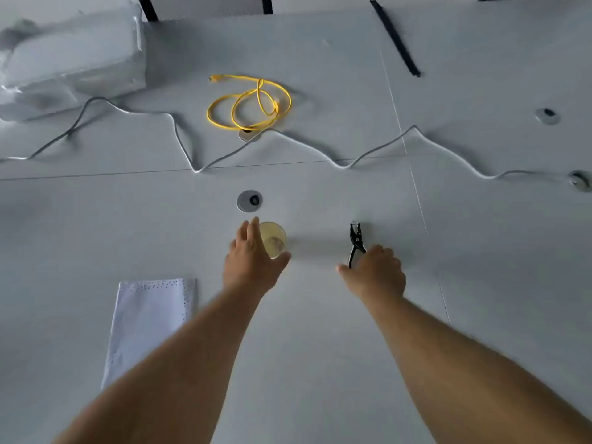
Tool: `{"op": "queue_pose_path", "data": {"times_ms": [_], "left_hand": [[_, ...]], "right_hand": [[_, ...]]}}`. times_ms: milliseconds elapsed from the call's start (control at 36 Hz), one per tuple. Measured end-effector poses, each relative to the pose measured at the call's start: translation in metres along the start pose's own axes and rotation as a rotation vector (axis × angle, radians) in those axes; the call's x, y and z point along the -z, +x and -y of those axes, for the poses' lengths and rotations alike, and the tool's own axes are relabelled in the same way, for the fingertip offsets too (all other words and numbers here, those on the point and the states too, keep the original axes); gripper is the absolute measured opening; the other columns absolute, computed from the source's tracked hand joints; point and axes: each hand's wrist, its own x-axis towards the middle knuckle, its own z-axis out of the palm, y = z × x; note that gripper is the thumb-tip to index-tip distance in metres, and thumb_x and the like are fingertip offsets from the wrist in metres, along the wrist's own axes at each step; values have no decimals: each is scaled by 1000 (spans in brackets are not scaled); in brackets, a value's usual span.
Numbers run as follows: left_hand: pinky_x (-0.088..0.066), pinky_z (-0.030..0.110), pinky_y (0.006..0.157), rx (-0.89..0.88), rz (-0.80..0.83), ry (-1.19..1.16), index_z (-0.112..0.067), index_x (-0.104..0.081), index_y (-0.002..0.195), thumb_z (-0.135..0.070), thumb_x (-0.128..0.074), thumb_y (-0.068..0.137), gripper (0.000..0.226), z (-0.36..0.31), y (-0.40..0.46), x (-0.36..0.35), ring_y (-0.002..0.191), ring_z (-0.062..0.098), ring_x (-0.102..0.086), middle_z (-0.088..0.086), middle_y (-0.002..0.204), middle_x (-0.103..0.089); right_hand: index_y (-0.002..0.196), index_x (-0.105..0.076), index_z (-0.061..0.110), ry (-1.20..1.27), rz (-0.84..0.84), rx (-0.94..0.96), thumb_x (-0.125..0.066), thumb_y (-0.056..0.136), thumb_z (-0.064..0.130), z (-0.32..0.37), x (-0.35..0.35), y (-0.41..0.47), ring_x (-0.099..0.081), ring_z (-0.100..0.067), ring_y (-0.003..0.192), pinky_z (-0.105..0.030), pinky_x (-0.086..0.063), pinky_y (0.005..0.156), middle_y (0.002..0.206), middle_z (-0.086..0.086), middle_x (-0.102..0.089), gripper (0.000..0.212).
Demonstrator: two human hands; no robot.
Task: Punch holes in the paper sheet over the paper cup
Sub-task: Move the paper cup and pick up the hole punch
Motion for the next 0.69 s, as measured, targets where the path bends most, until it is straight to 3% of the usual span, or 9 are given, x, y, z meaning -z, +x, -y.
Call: {"op": "queue_pose_path", "data": {"times_ms": [194,444,694], "left_hand": [[-46,45,102,31,-36,-9,-22,-31,159,-48,-71,87,87,-2,0,-8,137,34,-49,5,158,-46],[-48,44,100,-5,20,36,-23,-27,162,-47,-70,89,88,14,-49,-17,142,32,-46,4,161,-43],[-51,41,97,-149,111,121,-26,-25,164,-50,-69,89,90,52,-122,-34,140,28,-48,-1,160,-44]], "right_hand": [[125,-54,3,-57,-34,33,-68,80,51,-7,-6,4,-59,-36,114,-41,-52,86,125,-15,-59,67],[123,-56,4,-72,-15,64,-69,81,46,-31,-14,-29,-61,-36,113,-41,-54,85,123,-15,-59,61],[123,-57,8,-122,13,62,-68,82,47,-67,-35,-97,-62,-32,114,-40,-54,87,122,-11,-61,57]]}}
